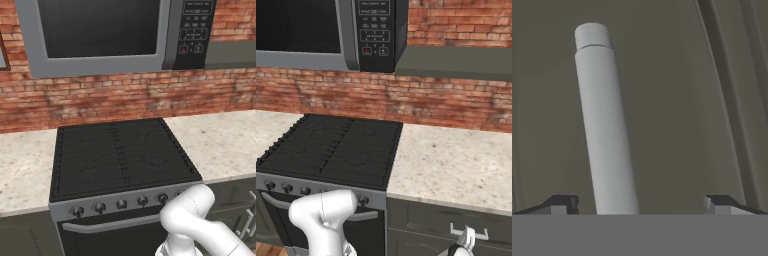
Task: Take the pizza cutter from the drawer on the right and place it on the dining counter for cutting.
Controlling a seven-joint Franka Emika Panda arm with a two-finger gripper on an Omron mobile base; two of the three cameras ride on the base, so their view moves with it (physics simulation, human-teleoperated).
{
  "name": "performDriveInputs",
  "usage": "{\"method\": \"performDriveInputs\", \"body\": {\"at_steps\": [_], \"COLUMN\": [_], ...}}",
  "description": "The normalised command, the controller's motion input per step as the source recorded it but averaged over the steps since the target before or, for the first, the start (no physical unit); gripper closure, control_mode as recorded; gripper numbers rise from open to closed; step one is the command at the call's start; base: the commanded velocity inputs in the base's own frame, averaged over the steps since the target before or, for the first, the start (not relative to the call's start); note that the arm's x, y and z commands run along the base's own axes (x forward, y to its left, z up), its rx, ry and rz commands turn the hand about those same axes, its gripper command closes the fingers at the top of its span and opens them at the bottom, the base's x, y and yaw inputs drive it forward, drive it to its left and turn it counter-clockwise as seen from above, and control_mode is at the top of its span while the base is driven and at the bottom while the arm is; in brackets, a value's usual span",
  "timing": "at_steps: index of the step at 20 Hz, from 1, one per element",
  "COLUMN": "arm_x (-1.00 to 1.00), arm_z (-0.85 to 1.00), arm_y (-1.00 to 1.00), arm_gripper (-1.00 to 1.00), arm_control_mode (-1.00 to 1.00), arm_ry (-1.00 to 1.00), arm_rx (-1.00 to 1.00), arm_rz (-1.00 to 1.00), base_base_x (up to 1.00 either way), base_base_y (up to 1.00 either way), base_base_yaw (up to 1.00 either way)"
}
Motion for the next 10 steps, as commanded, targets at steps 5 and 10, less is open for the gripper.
{"method": "performDriveInputs", "body": {"at_steps": [5, 10], "arm_x": [0.08, 0.00], "arm_z": [0.00, 0.00], "arm_y": [0.00, 0.00], "arm_gripper": [-1.00, 1.00], "arm_control_mode": [-1.00, -1.00], "arm_ry": [0.00, 0.00], "arm_rx": [0.00, 0.00], "arm_rz": [0.00, 0.00], "base_base_x": [0.00, 0.00], "base_base_y": [0.00, 0.00], "base_base_yaw": [0.00, 0.00]}}
